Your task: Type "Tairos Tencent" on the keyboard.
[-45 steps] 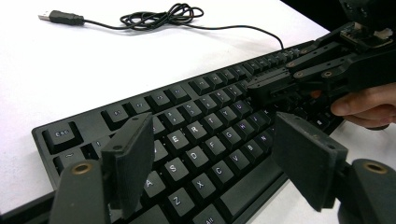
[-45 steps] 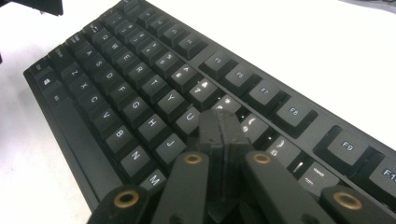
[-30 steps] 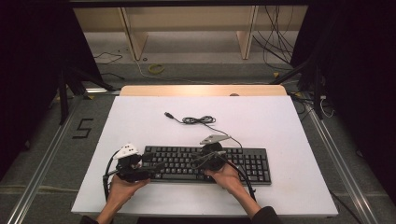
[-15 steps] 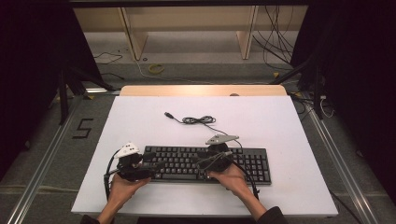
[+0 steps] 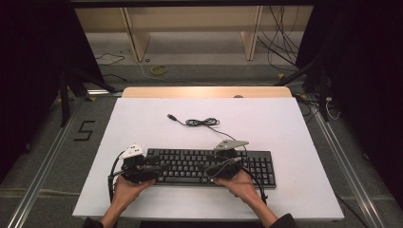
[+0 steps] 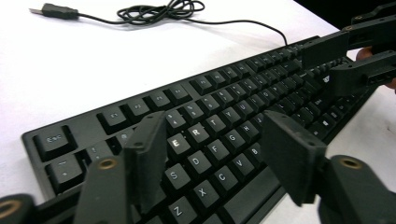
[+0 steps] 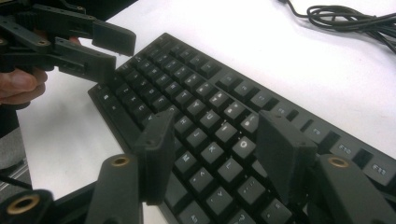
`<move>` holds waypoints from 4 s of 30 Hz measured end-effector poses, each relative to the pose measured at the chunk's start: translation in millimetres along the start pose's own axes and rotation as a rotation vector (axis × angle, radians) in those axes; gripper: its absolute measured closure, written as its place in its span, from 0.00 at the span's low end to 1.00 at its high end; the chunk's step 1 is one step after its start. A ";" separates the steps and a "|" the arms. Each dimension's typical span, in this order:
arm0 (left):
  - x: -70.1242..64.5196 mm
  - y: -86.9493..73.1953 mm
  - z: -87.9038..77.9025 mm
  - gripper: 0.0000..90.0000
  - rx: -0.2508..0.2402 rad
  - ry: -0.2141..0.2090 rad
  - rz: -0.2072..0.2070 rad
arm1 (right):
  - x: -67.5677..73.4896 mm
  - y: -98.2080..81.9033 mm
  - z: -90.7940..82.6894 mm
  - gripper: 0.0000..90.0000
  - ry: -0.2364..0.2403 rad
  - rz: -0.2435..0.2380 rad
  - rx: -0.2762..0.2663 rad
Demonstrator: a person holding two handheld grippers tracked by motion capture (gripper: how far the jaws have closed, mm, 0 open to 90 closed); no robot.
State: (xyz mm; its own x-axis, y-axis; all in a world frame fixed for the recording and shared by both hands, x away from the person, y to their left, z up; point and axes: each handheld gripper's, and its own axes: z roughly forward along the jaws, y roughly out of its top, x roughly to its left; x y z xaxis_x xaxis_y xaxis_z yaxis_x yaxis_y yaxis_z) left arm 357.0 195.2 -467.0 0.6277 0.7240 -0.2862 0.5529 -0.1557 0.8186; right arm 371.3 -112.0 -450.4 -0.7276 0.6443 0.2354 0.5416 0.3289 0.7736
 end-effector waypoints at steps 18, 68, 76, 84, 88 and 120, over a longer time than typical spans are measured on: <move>-3.3 6.4 22.9 0.90 0.079 0.020 0.052 | 2.3 -9.0 -11.3 0.44 -0.006 -0.012 -0.015; 0.5 14.8 35.2 0.85 0.110 0.031 0.025 | 2.1 -9.5 -15.0 0.39 -0.031 -0.016 -0.038; 1.2 16.8 27.4 0.66 0.086 0.001 0.008 | -0.7 -7.5 -12.8 0.40 -0.041 -0.012 -0.042; 1.1 16.4 22.4 0.48 0.083 -0.022 -0.005 | -3.1 -5.6 -10.3 0.44 -0.046 -0.013 -0.043; 0.5 17.0 17.7 0.44 0.066 -0.027 -0.006 | -4.5 -4.2 -8.8 0.48 -0.050 -0.010 -0.041; -2.9 8.9 -6.6 0.35 -0.007 -0.055 0.024 | -5.1 1.7 23.9 1.00 -0.087 -0.042 0.060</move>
State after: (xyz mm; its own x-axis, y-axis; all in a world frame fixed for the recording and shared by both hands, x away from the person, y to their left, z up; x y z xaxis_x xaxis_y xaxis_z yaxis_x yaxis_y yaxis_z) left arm 356.4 196.2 -455.6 0.6701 0.6817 -0.2936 0.5338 -0.1678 0.8288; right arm 386.0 -98.2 -464.3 -0.7123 0.6858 0.1495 0.5377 0.3963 0.7442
